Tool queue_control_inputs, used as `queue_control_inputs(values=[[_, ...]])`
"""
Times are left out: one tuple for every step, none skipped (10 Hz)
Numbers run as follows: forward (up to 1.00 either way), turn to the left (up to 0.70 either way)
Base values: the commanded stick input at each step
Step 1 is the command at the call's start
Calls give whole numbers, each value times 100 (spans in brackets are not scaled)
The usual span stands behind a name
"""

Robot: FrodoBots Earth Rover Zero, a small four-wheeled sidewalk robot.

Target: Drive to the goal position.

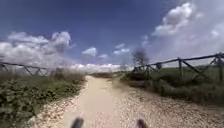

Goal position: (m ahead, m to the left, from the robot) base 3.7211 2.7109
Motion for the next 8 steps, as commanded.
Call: queue_control_inputs(values=[[70,0],[70,0],[70,0],[70,0],[70,0],[70,0],[70,0],[70,0]])
